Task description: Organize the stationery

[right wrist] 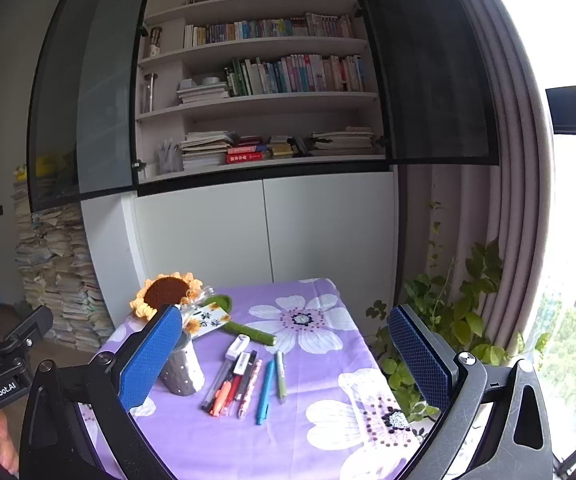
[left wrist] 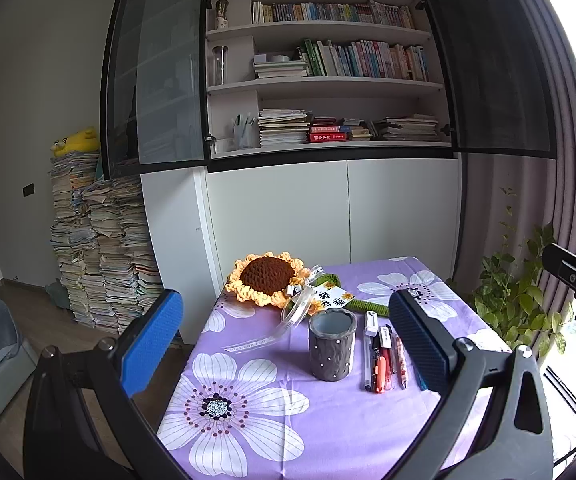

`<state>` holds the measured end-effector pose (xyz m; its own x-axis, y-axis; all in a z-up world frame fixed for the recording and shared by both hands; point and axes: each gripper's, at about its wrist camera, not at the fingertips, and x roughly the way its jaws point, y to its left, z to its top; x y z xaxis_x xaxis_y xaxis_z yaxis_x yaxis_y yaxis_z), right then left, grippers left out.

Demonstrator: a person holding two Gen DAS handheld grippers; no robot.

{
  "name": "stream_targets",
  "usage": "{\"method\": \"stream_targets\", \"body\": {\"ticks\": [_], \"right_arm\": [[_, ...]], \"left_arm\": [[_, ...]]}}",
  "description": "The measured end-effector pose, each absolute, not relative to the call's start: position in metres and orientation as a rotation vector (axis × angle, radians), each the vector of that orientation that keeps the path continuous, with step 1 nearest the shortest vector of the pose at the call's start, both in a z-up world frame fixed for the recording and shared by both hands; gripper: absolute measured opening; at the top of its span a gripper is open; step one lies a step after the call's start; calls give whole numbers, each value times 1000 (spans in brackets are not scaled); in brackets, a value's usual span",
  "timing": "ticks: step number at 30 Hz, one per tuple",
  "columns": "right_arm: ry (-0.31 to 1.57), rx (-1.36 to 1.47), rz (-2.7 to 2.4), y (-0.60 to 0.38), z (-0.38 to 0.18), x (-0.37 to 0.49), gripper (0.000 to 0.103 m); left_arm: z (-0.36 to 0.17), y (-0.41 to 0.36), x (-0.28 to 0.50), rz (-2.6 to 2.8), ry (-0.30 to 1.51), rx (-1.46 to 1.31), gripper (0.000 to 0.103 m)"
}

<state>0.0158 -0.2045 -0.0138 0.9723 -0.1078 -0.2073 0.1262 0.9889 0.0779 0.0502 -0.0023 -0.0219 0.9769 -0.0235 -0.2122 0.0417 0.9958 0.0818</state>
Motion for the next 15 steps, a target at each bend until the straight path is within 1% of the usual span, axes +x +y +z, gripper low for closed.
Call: {"method": "stream_targets", "body": {"ticks": [15], "right_arm": [[231, 97, -114, -209, -19, 22, 103]], "left_arm": [[-28, -2, 58, -35, 237, 89, 102]]}}
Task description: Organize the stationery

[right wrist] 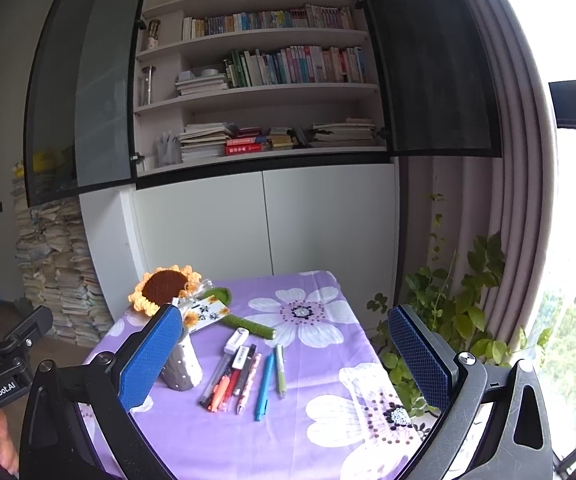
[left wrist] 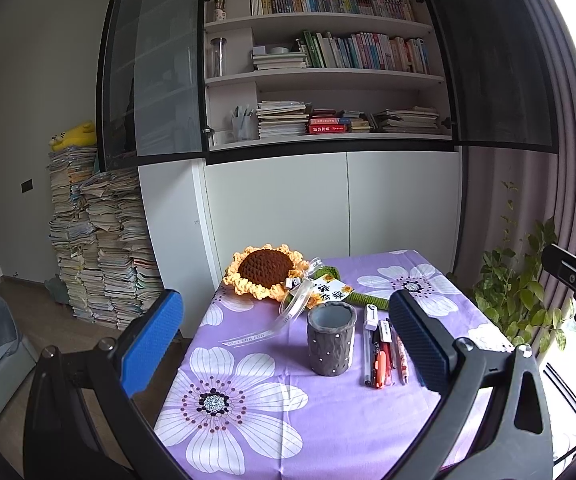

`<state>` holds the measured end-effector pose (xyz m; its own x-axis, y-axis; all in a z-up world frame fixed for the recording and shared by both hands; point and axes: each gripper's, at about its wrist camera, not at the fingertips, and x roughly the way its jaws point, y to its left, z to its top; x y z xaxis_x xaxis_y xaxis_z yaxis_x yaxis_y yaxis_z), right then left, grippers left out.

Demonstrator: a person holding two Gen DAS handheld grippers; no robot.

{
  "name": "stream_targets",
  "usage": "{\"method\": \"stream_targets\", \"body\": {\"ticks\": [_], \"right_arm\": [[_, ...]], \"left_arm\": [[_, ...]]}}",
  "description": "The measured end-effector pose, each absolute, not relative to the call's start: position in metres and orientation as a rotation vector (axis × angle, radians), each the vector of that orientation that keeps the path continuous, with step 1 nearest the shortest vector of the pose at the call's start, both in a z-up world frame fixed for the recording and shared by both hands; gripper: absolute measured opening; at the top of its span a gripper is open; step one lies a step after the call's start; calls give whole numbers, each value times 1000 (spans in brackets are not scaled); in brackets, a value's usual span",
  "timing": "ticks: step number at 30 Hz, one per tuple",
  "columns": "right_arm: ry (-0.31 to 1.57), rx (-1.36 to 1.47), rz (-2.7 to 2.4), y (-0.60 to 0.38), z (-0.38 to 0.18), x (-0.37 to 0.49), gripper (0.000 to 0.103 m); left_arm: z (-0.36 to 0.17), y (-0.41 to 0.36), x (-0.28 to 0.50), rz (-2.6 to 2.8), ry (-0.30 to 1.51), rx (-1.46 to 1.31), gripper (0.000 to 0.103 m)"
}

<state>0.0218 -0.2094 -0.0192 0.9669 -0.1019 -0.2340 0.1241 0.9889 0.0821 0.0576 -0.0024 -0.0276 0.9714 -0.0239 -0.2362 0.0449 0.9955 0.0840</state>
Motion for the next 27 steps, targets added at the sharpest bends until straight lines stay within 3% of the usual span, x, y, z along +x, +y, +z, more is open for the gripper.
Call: {"method": "stream_targets", "body": {"ticks": [15, 27], "right_arm": [[286, 109, -130, -215, -28, 43, 103], [495, 167, -100, -238, -67, 110, 100]], "left_arm": [[-43, -2, 81, -34, 288, 95, 102], [-108, -1, 157, -70, 457, 95, 102]]}}
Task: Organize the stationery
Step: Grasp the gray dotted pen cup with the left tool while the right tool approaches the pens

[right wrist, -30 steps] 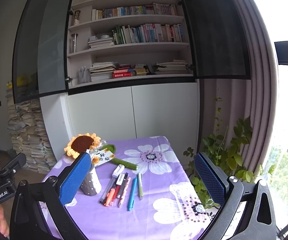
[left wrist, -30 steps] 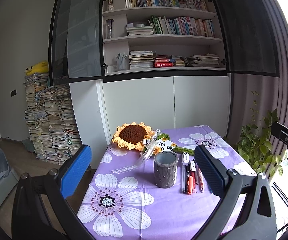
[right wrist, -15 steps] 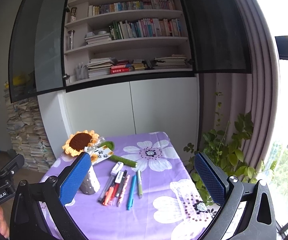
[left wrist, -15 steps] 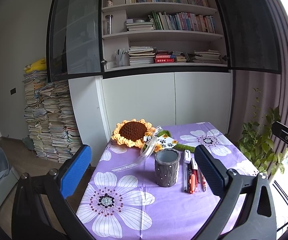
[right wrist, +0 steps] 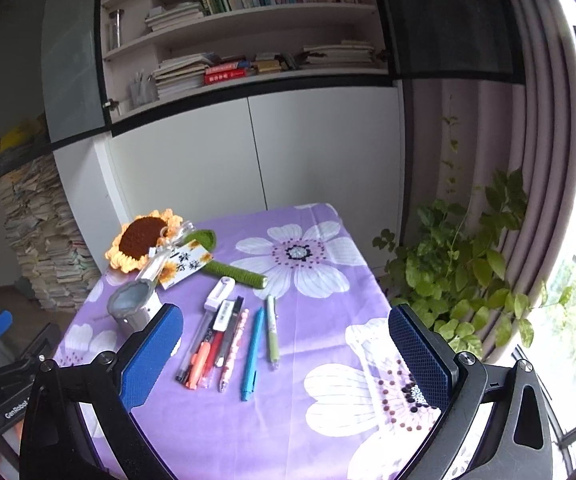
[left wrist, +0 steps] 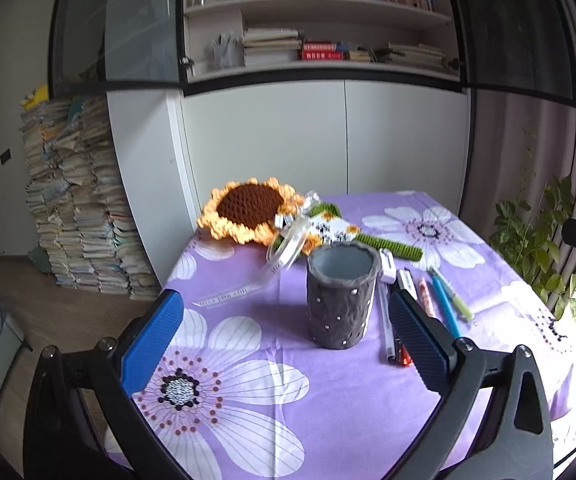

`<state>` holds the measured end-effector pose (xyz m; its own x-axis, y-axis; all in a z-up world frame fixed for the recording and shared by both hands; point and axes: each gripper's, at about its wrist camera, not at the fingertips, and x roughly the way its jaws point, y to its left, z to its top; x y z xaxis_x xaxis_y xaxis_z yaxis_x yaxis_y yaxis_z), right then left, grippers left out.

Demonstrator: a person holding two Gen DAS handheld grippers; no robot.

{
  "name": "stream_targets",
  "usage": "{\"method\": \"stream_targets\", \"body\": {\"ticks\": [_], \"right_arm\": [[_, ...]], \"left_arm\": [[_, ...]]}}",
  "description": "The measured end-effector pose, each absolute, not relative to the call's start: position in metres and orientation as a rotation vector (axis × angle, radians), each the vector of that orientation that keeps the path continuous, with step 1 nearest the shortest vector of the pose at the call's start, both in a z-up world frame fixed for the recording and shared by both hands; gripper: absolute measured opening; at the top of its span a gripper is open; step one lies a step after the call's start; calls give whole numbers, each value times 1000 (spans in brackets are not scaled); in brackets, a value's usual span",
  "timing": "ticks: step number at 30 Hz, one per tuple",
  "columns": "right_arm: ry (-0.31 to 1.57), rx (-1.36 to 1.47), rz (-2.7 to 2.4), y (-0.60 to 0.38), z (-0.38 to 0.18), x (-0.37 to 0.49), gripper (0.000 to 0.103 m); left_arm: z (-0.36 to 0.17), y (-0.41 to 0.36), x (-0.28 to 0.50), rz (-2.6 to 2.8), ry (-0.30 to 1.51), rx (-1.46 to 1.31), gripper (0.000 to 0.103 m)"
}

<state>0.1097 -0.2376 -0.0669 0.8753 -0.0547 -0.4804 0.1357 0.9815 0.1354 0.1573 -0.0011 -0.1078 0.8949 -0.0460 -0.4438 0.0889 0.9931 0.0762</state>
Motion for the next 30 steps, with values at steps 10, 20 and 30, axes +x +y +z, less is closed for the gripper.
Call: {"method": "stream_targets", "body": {"ticks": [10, 20, 30], "right_arm": [[754, 172, -43, -245, -119, 194, 38], [906, 187, 6, -250, -138, 280, 38], [1013, 155, 45, -235, -166, 326, 35]], "left_arm": [[-142, -16, 214, -171, 565, 113, 102], [-156, -28, 254, -238, 587, 129, 101], [-165, -31, 270, -326, 615, 117, 68]]}}
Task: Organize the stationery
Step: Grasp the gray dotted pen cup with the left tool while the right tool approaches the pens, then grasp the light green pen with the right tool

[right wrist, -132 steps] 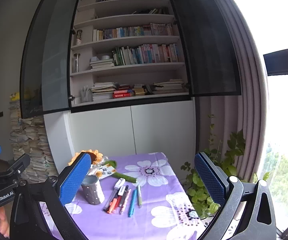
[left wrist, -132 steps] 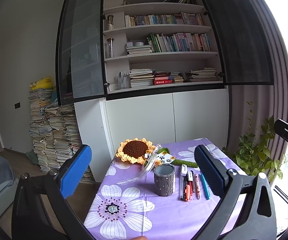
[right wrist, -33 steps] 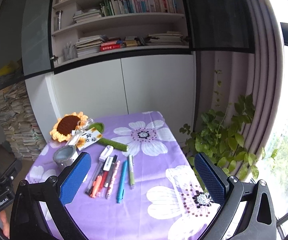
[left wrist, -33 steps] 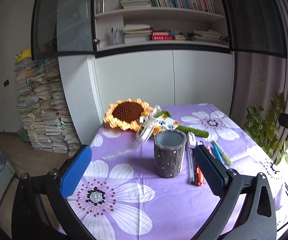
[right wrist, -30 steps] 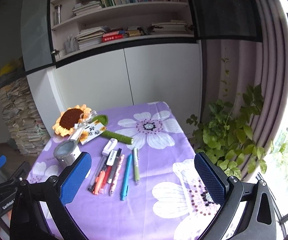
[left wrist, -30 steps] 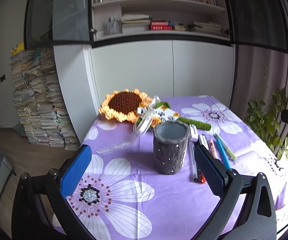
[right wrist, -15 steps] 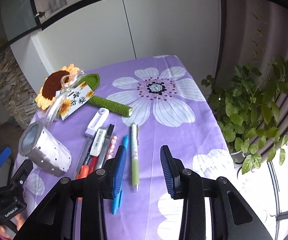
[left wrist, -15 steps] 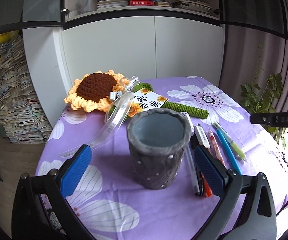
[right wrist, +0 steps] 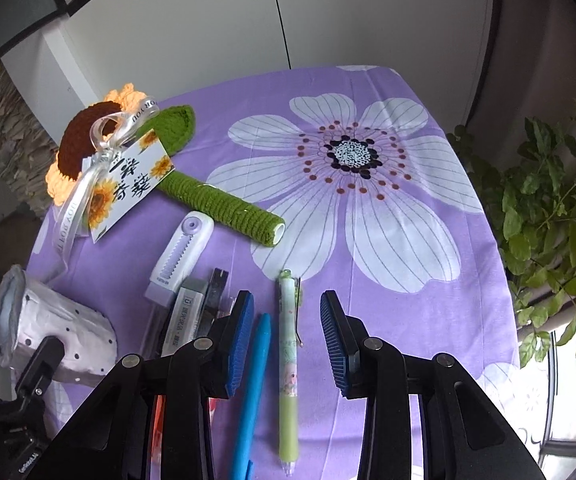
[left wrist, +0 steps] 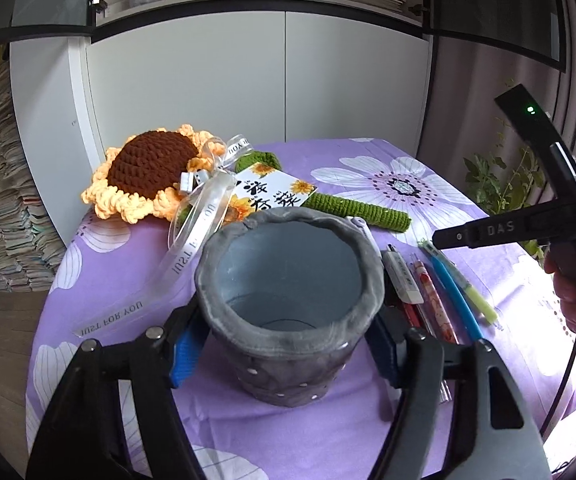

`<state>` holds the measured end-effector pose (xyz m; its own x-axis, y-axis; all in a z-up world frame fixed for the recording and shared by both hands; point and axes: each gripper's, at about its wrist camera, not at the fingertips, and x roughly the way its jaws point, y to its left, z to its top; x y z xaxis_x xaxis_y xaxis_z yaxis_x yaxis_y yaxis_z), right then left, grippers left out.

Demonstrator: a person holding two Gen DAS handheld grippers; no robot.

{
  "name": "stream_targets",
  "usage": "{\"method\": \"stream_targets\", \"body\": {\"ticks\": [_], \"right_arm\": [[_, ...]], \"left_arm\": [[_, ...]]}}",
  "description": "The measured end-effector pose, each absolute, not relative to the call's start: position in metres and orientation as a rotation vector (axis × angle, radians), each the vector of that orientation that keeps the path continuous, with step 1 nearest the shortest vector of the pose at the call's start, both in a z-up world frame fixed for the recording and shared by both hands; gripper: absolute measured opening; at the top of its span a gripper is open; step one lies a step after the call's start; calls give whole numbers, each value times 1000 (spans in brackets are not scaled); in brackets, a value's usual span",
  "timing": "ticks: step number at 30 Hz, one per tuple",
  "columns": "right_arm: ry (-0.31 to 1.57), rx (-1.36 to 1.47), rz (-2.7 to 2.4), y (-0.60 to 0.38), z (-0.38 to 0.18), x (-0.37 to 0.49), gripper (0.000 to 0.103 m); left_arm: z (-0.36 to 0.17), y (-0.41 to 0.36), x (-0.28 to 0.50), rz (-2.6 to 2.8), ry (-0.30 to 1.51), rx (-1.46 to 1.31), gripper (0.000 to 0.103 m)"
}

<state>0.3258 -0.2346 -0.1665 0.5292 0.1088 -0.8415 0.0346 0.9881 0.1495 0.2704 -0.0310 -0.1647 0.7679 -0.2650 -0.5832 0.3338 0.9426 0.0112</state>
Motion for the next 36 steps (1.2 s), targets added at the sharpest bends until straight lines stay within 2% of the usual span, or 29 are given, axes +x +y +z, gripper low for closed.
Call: {"method": "stream_targets", "body": {"ticks": [2, 15, 16, 19, 22, 36], "right_arm": [[1028, 146, 46, -233, -169, 330, 31], [1088, 52, -12, -216, -182, 351, 29], [1098, 51, -11, -217, -183, 353, 28], [1102, 23, -24, -216, -185, 357, 12], [1099, 24, -25, -216, -184, 357, 12], [823, -18, 43, -189, -92, 283, 11]], "left_arm": [[-165, -29, 269, -323, 608, 126, 68], [-168, -6, 261, -289, 568, 166, 68], [-168, -6, 262, -290, 568, 163, 68], [-169, -5, 262, -292, 567, 153, 68], [-169, -3, 261, -293, 567, 144, 68], [-169, -3, 257, -294, 564, 146, 68]]}}
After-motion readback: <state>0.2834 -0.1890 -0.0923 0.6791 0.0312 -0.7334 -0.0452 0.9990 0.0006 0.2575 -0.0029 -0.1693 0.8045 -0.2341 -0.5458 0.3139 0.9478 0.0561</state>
